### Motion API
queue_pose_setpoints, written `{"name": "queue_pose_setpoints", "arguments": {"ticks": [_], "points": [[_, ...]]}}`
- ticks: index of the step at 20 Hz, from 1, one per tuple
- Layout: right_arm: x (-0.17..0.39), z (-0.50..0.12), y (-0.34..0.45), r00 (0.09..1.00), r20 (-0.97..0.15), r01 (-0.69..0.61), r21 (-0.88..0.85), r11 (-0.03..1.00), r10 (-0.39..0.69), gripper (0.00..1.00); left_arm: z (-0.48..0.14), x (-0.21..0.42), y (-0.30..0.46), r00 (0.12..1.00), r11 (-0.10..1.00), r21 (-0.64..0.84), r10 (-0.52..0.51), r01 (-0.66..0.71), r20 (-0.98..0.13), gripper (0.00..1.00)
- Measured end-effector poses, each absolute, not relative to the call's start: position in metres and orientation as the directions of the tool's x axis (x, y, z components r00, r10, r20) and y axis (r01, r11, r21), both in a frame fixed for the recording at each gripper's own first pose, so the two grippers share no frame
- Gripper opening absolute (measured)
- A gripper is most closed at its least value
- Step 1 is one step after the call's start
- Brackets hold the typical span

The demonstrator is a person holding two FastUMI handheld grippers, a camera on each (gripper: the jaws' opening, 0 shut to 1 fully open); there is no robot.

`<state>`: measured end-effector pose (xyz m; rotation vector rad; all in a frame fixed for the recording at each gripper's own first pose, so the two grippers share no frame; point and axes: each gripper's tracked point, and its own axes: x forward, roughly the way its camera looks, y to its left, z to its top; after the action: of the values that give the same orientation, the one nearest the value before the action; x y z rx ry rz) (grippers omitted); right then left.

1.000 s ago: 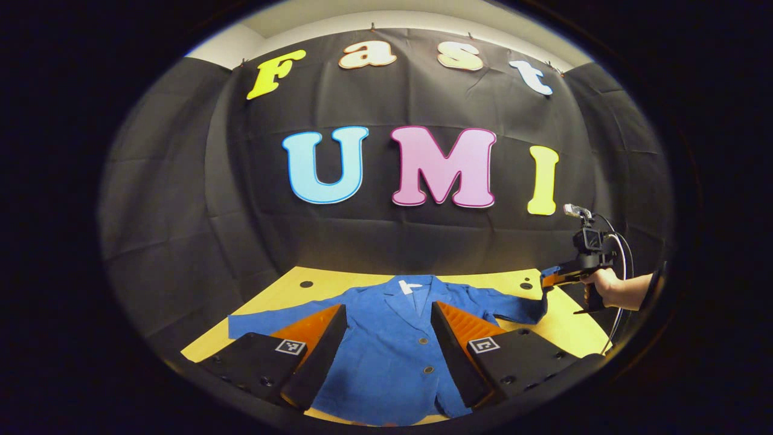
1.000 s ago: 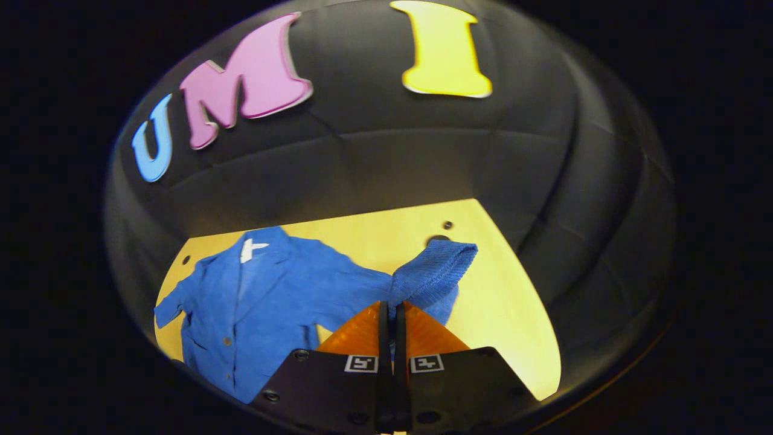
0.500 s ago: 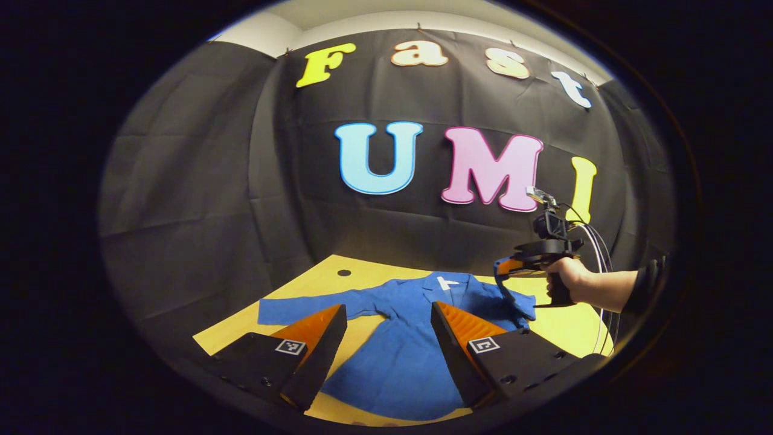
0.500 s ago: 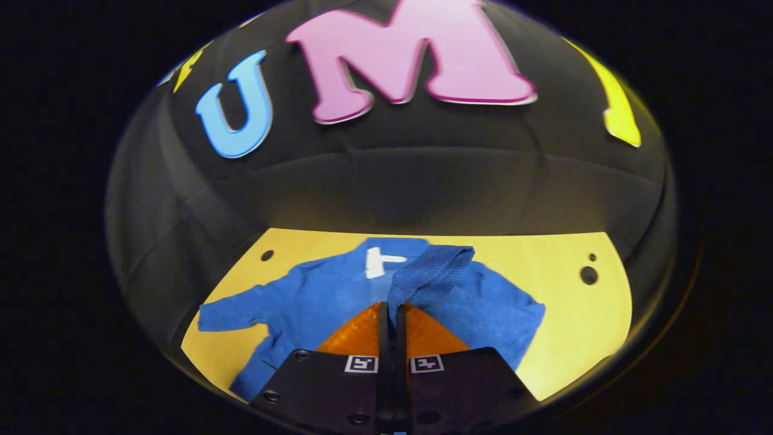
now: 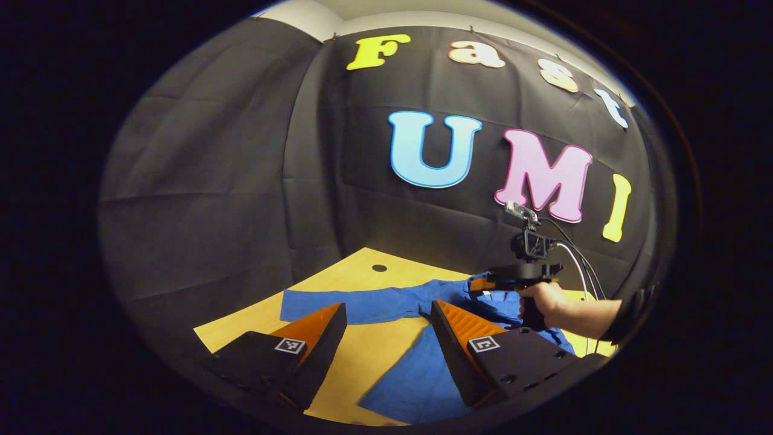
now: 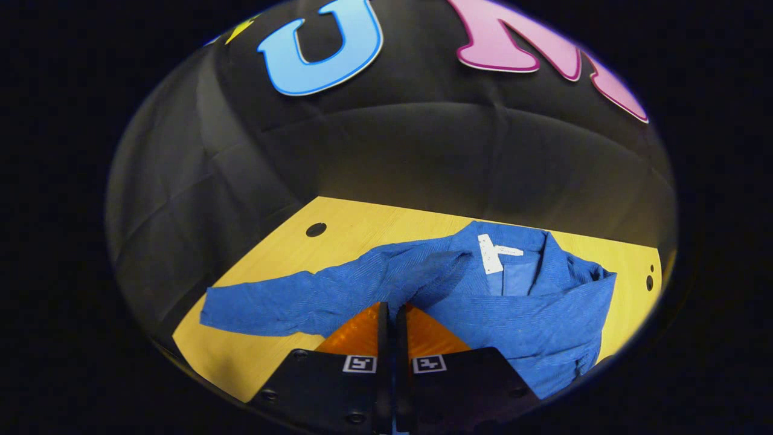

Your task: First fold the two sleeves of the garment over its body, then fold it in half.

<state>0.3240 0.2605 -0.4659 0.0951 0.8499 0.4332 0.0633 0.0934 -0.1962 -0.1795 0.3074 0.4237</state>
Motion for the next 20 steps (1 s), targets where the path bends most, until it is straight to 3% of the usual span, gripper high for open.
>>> {"name": "queue_pose_setpoints", "arguments": {"ticks": [1, 2, 3, 7, 10, 11, 13, 15, 20], "points": [[0.324, -0.473, 0.265, 0.583, -0.705, -0.325, 0.255, 0.911, 0.405, 0.05, -0.204, 0.065, 0.105, 0.86, 0.889, -0.111, 0.389, -0.445, -0.33, 0.8], [0.325, -0.48, 0.267, 0.589, -0.703, -0.318, 0.251, 0.914, 0.398, 0.2, -0.21, 0.068, 0.116, 0.851, 0.879, -0.111, 0.406, -0.463, -0.332, 0.8], [0.322, -0.482, 0.267, 0.593, -0.702, -0.319, 0.246, 0.915, 0.395, 0.24, -0.216, 0.071, 0.127, 0.843, 0.87, -0.114, 0.421, -0.48, -0.335, 0.8], [0.318, -0.467, 0.255, 0.658, -0.647, -0.344, 0.196, 0.918, 0.385, 1.0, -0.242, 0.082, 0.168, 0.814, 0.843, -0.11, 0.462, -0.526, -0.351, 0.81], [0.31, -0.428, 0.224, 0.745, -0.55, -0.367, 0.137, 0.92, 0.378, 1.0, -0.261, 0.087, 0.204, 0.782, 0.83, -0.037, 0.509, -0.557, -0.36, 0.82], [0.306, -0.413, 0.211, 0.769, -0.516, -0.37, 0.122, 0.921, 0.377, 0.94, -0.265, 0.092, 0.217, 0.773, 0.828, -0.015, 0.517, -0.561, -0.367, 0.82], [0.293, -0.385, 0.184, 0.808, -0.453, -0.377, 0.095, 0.921, 0.377, 1.0, -0.278, 0.104, 0.235, 0.771, 0.829, -0.038, 0.501, -0.558, -0.393, 0.81], [0.28, -0.359, 0.151, 0.846, -0.392, -0.372, 0.055, 0.927, 0.362, 1.0, -0.295, 0.111, 0.259, 0.732, 0.804, -0.048, 0.513, -0.593, -0.447, 0.82], [0.249, -0.327, 0.052, 0.941, -0.278, -0.202, -0.001, 0.979, 0.194, 0.96, -0.358, 0.115, 0.296, 0.623, 0.754, -0.084, 0.468, -0.651, -0.628, 0.83]]}}
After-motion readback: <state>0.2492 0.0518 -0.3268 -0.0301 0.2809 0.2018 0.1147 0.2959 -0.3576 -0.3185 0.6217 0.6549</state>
